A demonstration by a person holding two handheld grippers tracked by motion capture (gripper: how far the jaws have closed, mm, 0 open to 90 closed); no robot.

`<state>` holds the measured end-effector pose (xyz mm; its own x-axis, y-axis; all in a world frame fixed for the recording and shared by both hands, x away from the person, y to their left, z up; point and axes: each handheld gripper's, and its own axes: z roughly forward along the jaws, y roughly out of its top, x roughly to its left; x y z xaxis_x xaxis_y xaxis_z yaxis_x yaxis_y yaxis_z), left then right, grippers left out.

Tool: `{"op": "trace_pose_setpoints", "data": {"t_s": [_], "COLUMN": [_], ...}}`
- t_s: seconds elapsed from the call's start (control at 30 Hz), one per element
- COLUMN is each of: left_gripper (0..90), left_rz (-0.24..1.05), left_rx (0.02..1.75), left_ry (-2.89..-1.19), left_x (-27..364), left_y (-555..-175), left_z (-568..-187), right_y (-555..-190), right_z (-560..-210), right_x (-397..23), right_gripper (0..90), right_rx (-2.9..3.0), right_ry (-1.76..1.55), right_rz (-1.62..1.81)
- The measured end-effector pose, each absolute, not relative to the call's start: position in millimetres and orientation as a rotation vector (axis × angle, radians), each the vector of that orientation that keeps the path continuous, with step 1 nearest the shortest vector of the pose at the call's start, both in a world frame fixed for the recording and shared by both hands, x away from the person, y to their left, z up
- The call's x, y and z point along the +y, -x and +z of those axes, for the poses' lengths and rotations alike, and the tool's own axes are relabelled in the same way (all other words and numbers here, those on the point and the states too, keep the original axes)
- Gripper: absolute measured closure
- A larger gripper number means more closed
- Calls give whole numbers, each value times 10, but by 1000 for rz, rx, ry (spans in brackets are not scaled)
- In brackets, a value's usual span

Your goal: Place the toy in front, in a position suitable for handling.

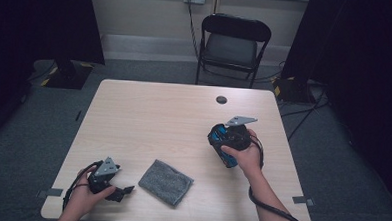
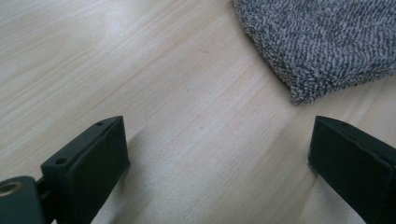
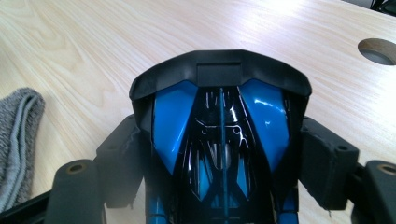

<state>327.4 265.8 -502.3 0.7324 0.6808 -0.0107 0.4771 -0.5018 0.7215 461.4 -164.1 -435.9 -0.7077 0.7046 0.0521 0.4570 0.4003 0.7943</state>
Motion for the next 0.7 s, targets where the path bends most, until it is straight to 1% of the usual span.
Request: {"op": "trace_pose_setpoints", "data": {"t_s": [0.3,0.7], "left_gripper": [41,34], "left_rz": [357,354], "left_rx": [869,866], "left_ry": [-2199,-2204], "left_x": [2656,2654], "left_y": [-3273,-3274], "left_z": [-5023,-5023], "right_y": [-4683,-4799], "right_z": [-4289,-4288], "right_x": [-1508,-1141], "right_gripper": [250,251], "right_rx": [2352,2365], "right_ry": [-1046,-1021], "right_rz": [1201,1191]}}
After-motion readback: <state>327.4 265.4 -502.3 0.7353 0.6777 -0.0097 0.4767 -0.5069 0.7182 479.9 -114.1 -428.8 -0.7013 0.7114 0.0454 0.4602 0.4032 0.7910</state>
